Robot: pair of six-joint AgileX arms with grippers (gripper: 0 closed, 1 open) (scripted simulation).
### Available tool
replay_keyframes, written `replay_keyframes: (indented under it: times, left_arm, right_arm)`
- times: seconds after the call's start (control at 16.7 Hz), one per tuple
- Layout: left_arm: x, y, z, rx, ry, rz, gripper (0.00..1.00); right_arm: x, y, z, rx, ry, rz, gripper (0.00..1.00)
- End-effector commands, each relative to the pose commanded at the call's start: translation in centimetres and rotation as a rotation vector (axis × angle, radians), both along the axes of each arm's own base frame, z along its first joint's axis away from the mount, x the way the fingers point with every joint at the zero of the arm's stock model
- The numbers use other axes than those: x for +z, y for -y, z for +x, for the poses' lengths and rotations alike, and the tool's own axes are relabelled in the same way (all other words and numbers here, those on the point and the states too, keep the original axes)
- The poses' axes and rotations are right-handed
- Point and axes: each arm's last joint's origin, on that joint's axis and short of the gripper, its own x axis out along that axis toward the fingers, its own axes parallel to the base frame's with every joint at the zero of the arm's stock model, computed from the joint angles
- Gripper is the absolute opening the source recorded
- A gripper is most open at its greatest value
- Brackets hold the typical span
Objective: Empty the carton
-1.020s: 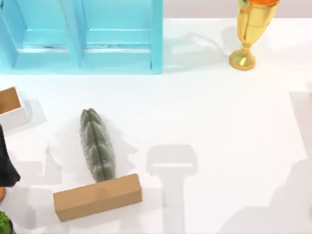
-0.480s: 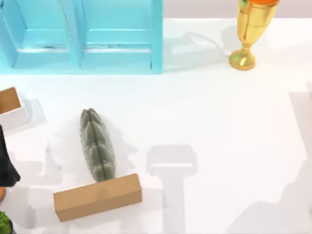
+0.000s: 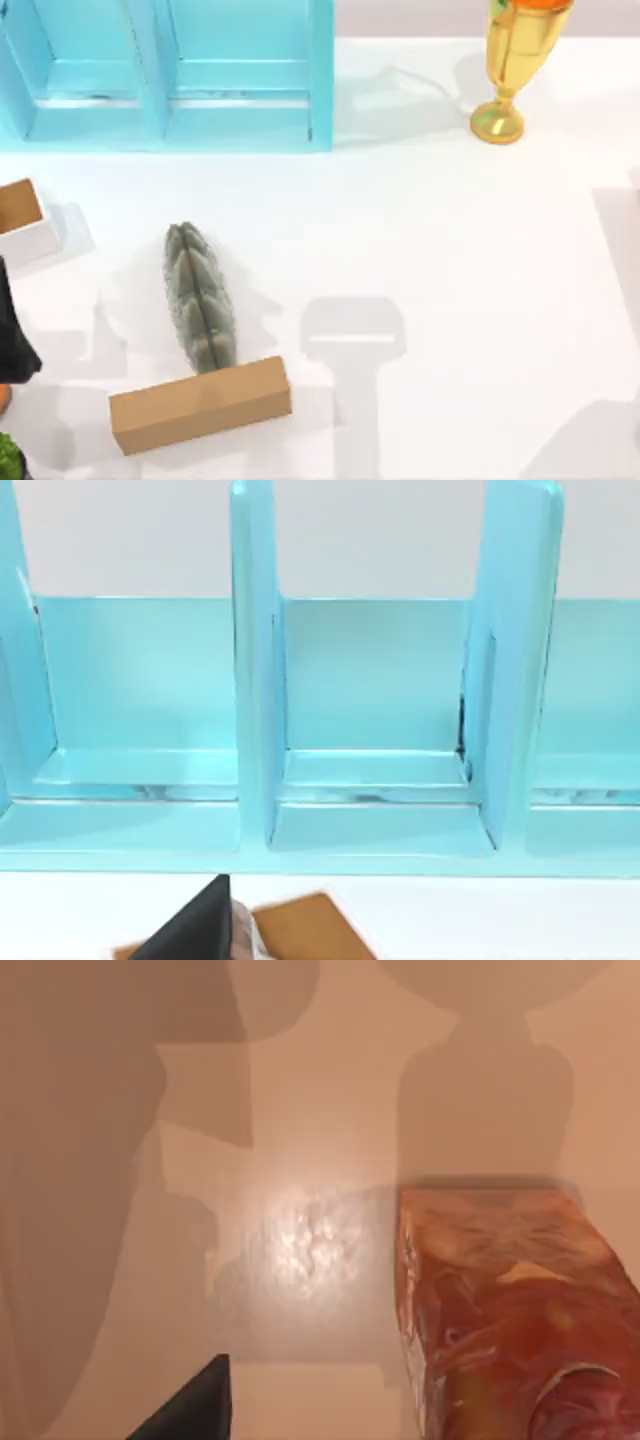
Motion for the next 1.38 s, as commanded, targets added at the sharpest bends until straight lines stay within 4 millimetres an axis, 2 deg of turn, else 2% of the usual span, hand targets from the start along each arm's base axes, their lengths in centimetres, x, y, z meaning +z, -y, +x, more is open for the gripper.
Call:
replay_keyframes:
  times: [0.3, 0.6, 1.38]
  left_arm:
    - [0.0, 0.0, 0.0, 0.000, 0.000, 0.000, 1.00]
    - [0.0, 0.0, 0.0, 0.000, 0.000, 0.000, 1.00]
    - [0.0, 0.0, 0.0, 0.000, 0.000, 0.000, 1.00]
  right_arm:
    - [-3.4, 0.0, 0.1, 0.000, 0.000, 0.000, 1.00]
    - [-3.7, 0.0, 0.1, 0.000, 0.000, 0.000, 1.00]
    - [-3.7, 0.0, 0.1, 0.000, 0.000, 0.000, 0.02]
